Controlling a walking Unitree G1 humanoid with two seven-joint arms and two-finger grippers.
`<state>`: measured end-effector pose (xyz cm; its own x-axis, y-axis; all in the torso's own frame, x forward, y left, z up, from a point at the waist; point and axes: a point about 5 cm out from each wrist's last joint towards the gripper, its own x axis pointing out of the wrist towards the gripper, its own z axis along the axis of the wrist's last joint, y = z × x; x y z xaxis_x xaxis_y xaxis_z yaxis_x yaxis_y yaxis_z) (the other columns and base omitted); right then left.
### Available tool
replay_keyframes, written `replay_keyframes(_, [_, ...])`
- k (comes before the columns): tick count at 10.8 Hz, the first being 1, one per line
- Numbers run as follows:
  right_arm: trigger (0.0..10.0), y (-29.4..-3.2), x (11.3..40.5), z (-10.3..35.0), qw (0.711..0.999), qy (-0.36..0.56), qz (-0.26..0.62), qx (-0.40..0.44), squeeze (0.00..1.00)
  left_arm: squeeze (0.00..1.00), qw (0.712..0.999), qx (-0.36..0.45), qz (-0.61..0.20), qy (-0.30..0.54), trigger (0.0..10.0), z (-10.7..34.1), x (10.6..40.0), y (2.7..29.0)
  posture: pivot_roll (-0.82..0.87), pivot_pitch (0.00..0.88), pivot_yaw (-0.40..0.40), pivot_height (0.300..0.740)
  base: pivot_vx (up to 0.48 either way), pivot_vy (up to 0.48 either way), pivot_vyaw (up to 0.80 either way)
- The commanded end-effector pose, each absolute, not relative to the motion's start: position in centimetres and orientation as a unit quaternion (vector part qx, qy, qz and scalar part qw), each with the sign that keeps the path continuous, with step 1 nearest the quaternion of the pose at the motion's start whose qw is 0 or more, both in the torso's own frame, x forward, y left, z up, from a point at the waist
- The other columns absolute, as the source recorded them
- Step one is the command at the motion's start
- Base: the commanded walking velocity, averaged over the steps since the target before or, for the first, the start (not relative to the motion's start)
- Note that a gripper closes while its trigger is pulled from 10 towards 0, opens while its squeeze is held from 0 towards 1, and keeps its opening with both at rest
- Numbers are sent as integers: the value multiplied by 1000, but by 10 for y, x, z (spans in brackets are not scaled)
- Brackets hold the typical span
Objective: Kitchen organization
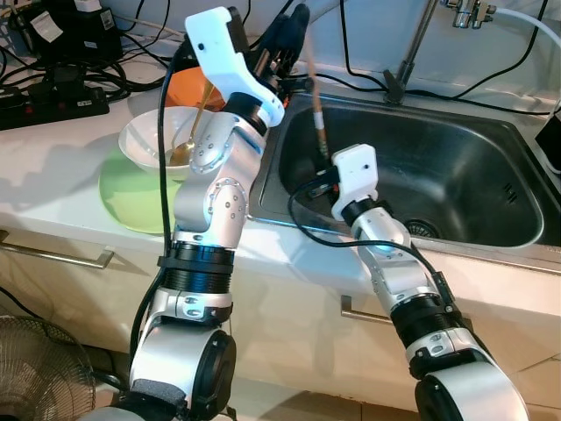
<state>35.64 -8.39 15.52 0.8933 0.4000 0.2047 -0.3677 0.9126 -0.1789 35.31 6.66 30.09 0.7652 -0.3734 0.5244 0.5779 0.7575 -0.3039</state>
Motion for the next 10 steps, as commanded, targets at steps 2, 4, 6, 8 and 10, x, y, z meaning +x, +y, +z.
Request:
replay_keyframes(2, [0, -90, 362, 158, 976, -115, 176, -59, 0, 1000, 904, -244, -270, -225, 10000, 303, 350, 67, 70, 0, -29, 740, 0, 0, 0])
replay_keyframes(4, [0, -102, 369, 157, 982, -102, 144, -67, 0, 1000, 908, -244, -259, -222, 10000, 298, 351, 73, 70, 0, -29, 740, 0, 0, 0])
replay_keyframes(6, [6902, -132, 381, 164, 991, -92, 78, -55, 0, 0, 932, -195, -240, -191, 10000, 273, 353, 78, 70, 0, -30, 740, 0, 0, 0])
replay_keyframes(8, [10000, -159, 389, 173, 994, -88, 25, -63, 0, 0, 954, -97, -239, -154, 10000, 240, 352, 73, 71, 0, -35, 740, 0, 0, 0])
replay_keyframes(10, [10000, -172, 392, 177, 995, -81, 2, -58, 0, 0, 956, -35, -257, -137, 10000, 221, 347, 66, 72, 0, -35, 740, 0, 0, 0])
